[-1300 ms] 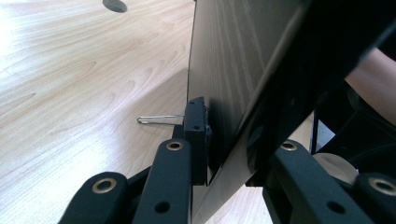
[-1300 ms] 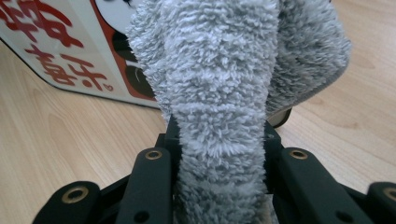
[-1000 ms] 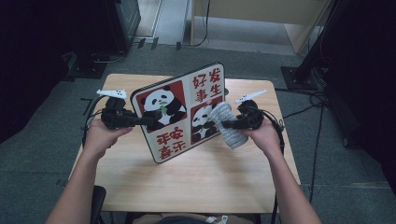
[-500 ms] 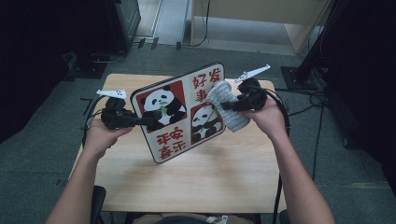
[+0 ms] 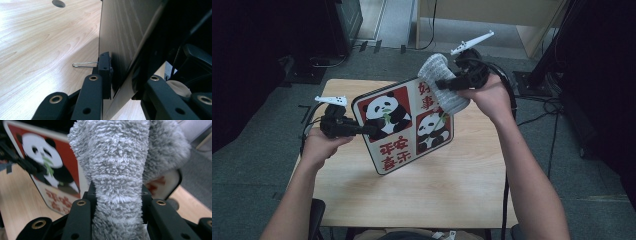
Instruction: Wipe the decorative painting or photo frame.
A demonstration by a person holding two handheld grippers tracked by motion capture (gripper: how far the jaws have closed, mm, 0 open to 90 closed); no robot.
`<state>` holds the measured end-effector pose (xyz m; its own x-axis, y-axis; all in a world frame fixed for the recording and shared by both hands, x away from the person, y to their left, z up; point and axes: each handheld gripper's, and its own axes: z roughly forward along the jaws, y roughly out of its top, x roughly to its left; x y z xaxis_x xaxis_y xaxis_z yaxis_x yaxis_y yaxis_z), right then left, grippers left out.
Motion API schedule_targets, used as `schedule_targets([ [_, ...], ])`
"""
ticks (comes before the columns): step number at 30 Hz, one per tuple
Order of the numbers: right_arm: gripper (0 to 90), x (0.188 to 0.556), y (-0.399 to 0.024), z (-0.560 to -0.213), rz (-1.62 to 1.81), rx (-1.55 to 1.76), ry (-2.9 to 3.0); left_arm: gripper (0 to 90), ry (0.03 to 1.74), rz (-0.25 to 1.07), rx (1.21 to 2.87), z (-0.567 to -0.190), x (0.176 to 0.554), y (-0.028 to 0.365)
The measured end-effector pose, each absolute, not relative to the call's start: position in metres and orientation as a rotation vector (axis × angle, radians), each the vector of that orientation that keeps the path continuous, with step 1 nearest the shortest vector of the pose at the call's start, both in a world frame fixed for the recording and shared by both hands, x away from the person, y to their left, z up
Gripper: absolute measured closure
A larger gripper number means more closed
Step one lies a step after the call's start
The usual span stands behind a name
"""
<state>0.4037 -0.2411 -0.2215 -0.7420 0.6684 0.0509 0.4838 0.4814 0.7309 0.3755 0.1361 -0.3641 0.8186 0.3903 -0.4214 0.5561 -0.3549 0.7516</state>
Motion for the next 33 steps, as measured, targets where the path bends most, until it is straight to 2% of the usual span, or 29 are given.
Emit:
schedule_targets([
  [7,66.9,0.412,-0.227,-0.208,1.102,0.981,2.478,77.2,0.693,-0.207,1.990,-0.364,0.376,0.136],
  [18,66.9,0.419,-0.222,-0.236,1.048,0.996,2.538,77.6,0.682,-0.198,1.995,-0.364,0.376,0.137],
  [33,66.9,0.415,-0.224,-0.253,1.076,1.000,2.561,77.5,0.676,-0.201,1.998,-0.364,0.376,0.137],
])
